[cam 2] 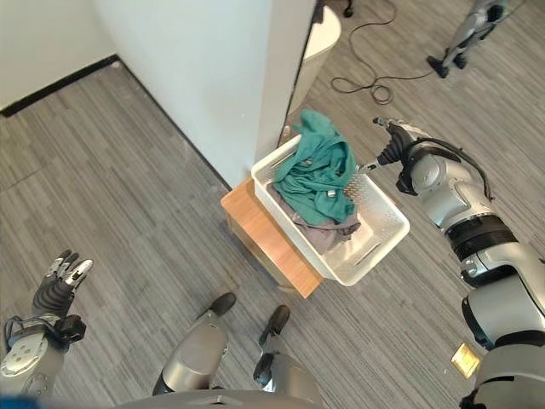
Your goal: Pick up bed clothes into laundry basket.
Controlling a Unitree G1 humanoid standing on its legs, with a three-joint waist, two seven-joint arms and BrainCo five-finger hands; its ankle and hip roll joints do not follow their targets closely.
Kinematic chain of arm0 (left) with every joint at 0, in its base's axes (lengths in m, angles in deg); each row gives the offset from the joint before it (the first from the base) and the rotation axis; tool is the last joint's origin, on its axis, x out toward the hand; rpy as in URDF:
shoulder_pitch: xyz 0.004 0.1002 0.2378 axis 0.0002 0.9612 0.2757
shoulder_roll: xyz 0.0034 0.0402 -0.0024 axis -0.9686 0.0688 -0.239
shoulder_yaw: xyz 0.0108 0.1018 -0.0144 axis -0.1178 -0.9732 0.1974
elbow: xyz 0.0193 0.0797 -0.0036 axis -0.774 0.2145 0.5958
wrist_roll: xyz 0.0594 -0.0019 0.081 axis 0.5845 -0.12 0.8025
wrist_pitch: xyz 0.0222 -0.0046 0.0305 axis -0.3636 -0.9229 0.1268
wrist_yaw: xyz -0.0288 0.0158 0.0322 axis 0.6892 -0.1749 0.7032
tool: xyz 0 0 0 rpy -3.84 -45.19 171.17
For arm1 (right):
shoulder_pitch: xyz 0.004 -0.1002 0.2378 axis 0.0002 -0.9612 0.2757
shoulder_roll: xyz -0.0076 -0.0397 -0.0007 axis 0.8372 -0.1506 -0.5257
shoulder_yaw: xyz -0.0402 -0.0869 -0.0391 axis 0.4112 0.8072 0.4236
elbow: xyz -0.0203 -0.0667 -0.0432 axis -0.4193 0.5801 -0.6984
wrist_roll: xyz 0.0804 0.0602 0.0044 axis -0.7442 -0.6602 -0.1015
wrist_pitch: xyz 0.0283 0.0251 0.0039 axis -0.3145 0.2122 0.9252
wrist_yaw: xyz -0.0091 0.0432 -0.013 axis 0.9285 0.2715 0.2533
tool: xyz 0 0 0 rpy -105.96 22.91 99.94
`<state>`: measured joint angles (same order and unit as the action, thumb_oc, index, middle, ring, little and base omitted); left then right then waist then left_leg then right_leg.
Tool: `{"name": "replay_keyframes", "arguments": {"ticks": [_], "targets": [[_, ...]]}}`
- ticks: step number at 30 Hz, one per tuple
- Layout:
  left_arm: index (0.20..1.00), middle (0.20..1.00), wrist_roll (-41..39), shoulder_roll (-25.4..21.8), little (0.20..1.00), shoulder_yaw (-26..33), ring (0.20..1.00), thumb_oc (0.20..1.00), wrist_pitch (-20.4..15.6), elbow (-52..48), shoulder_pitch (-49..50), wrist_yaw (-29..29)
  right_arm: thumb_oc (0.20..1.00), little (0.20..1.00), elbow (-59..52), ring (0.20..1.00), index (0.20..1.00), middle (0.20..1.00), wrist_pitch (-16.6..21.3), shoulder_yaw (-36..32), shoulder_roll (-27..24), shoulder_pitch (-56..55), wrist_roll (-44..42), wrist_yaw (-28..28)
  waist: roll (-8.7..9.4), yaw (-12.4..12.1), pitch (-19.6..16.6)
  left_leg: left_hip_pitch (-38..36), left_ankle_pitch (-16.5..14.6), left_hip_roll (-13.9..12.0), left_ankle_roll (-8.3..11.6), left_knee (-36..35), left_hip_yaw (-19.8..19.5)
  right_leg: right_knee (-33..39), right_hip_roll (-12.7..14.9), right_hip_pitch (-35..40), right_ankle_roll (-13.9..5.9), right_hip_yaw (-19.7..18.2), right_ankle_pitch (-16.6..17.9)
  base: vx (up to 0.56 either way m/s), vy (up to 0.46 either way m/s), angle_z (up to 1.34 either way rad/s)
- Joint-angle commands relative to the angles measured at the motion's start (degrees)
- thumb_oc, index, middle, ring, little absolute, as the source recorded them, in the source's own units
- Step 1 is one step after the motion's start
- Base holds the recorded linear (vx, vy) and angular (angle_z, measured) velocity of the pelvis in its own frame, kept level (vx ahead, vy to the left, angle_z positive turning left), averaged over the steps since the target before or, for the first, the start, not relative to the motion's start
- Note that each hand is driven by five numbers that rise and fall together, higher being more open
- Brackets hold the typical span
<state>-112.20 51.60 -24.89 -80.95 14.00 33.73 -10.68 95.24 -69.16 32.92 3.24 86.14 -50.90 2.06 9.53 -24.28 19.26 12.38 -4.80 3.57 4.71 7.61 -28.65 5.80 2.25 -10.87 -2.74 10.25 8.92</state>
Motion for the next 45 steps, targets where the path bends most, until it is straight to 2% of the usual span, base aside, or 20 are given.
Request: {"name": "replay_keyframes", "arguments": {"ticks": [1,5,7,9,25,45], "targets": [[1.0,1.0,-1.89,-5.84,1.0,0.2,1.0,1.0,-3.18,-3.06,-0.14,0.13,1.0,1.0,4.22,1.0,1.0,1.0,0.48,9.12,-5.31,8.09,12.48,-0.16,-2.55,0.03,-0.9,-1.77,9.49,-0.31,-2.47,-11.31,1.14,-0.8,1.06,4.49,-3.43,-2.94,-6.72,-0.03,-0.009,0.14],[1.0,1.0,-2.1,-6.62,1.0,-0.41,1.0,1.0,-3.52,-3.18,-0.76,0.74,1.0,1.0,7.01,1.0,1.0,1.0,0.66,13.32,-2.85,11.14,17.36,-0.71,-2.63,-0.26,0.09,-1.07,9.66,-0.38,-2.42,-11.4,1.25,-0.8,0.88,3.7,-3.48,-2.75,-6.49,-0.02,0.003,0.04],[1.0,1.0,-2.22,-6.78,1.0,-0.38,1.0,1.0,-3.72,-3.24,-0.84,1.04,1.0,1.0,7.71,1.0,1.0,1.0,0.62,14.07,-2.14,11.86,17.88,-0.94,-2.66,-0.41,0.46,-0.85,9.75,-0.46,-2.39,-11.44,1.41,-0.8,0.84,3.42,-3.51,-2.83,-6.42,0.0,0.0,0.0],[1.0,1.0,-2.51,-6.51,1.0,-1.82,1.0,1.0,-4.05,-2.89,-2.08,2.11,1.0,1.0,10.08,1.0,1.0,1.0,0.33,14.54,0.62,13.16,17.74,0.3,-2.94,-0.94,1.51,0.11,10.17,-0.37,-2.19,-11.53,1.24,-0.8,0.83,2.54,-3.53,-2.43,-6.33,-0.02,0.006,-0.02],[1.0,1.0,-2.75,-5.53,1.0,-5.19,1.0,1.0,-5.91,-3.08,-6.03,4.44,1.0,1.0,10.65,1.0,1.0,1.0,0.26,18.19,4.88,18.44,22.03,2.7,-3.39,-1.47,4.03,4.04,10.89,0.2,-1.69,-11.38,0.74,-0.8,1.39,-0.42,-3.83,-1.0,-6.09,-0.01,0.008,0.04],[1.0,1.0,-3.37,-4.65,1.0,-7.4,1.0,1.0,-8.14,-3.0,-9.19,7.03,1.0,1.0,13.66,1.0,1.0,1.0,0.31,22.29,4.62,19.55,28.82,4.42,-4.21,-1.35,7.58,9.06,11.8,0.34,-1.28,-11.31,1.15,-0.8,1.84,-4.83,-4.37,-1.26,-5.13,0.0,0.002,0.0]]}}
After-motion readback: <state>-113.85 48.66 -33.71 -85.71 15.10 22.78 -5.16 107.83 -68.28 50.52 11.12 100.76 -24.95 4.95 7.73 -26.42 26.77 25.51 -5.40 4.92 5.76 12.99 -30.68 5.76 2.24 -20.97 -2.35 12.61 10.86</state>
